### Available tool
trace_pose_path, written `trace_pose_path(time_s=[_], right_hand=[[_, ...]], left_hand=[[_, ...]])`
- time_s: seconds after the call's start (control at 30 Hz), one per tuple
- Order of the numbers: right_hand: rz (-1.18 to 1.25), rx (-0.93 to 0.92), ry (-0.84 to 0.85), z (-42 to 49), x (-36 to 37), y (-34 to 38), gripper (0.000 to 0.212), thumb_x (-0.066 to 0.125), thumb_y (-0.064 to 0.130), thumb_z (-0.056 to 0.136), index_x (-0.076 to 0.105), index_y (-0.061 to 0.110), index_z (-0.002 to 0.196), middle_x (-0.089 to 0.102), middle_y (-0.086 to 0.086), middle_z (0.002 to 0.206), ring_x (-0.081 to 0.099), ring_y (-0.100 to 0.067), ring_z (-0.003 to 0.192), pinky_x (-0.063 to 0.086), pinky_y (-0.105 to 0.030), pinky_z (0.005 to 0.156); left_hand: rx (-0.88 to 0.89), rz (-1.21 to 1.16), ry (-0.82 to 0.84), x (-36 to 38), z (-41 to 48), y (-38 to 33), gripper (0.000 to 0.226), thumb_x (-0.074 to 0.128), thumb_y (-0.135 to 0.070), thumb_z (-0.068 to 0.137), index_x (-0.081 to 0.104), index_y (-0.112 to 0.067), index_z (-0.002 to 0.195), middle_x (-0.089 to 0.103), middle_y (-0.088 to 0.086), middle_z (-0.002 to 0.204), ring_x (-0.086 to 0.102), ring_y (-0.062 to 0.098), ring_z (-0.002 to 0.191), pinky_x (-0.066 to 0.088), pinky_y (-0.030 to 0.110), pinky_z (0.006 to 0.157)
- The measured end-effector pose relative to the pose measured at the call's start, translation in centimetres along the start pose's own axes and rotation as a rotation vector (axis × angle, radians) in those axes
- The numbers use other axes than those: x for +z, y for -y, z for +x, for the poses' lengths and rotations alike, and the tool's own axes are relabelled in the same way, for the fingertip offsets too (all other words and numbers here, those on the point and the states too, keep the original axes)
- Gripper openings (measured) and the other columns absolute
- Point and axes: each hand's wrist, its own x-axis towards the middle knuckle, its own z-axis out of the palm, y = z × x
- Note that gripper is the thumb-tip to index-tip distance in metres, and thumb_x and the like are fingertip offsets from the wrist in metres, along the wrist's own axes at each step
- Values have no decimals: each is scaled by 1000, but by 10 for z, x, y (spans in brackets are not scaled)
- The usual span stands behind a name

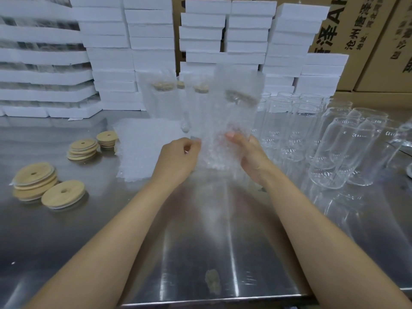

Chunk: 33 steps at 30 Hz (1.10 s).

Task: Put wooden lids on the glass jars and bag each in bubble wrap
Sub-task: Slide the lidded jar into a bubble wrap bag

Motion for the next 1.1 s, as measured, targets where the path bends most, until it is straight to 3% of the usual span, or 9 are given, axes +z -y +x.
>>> trace_pose_path(time_s=[0.07,0.17,0.27,0.37,0.53,0.7,0.83,0.97,1.1], right_hand=[[110,-18,31,3,-3,3,54,68,22,74,54,6,124,66,-4,105,66,-15,96,48,-32,97],[70,-31,56,3,-6,6,79,74,25,66,47,4,137,69,-4,108,65,-18,104,48,-34,101],[-89,-37,50,4,-7,1,81,73,20,65,45,5,139,66,-9,119,60,-22,116,39,-37,111],[-207,-29,64,3,-7,-7,72,72,20,65,50,11,132,64,-11,127,60,-19,118,43,-29,102],[-328,-2,136,-3,-7,-13,79,75,17,65,47,14,138,62,-3,131,58,-13,122,41,-37,110],[-69,-37,126,-2,-4,-1,56,57,17,86,41,15,140,57,-5,134,54,-20,126,40,-39,111],[212,72,-68,6,0,-3,43,27,48,104,52,24,128,60,-1,131,61,-13,113,50,-33,92],[217,171,-117,16,-2,-26,64,17,56,102,54,14,135,61,-8,133,58,-22,122,43,-41,106],[116,118,-200,21,-8,-28,52,31,52,102,59,17,127,68,-4,122,64,-22,113,51,-34,93]], left_hand=[[-118,-127,81,-1,4,-2,47,35,-43,100,63,-8,83,68,1,77,60,18,71,43,27,63],[-262,-427,148,1,4,-6,29,46,-30,98,58,-16,76,65,2,70,54,7,50,39,16,46],[-102,-159,-4,6,5,5,7,57,-19,91,63,-18,89,61,1,69,54,4,56,39,14,51],[-39,-15,-39,11,3,15,14,61,-13,86,67,-12,99,61,3,74,55,14,70,35,16,58],[25,132,4,13,4,23,5,62,-13,85,66,-14,82,67,3,81,55,17,69,38,22,64],[80,72,-62,0,5,13,22,49,3,85,68,-8,88,61,-1,81,53,12,71,33,8,61],[-4,51,142,1,5,6,24,42,4,82,62,-3,95,62,3,88,54,18,82,39,18,63],[-28,-39,424,6,1,2,60,57,-10,74,42,-8,132,51,9,126,51,22,116,46,38,98],[59,-190,274,25,-7,2,102,78,-31,71,11,-23,147,29,-5,144,28,11,136,27,32,113]])
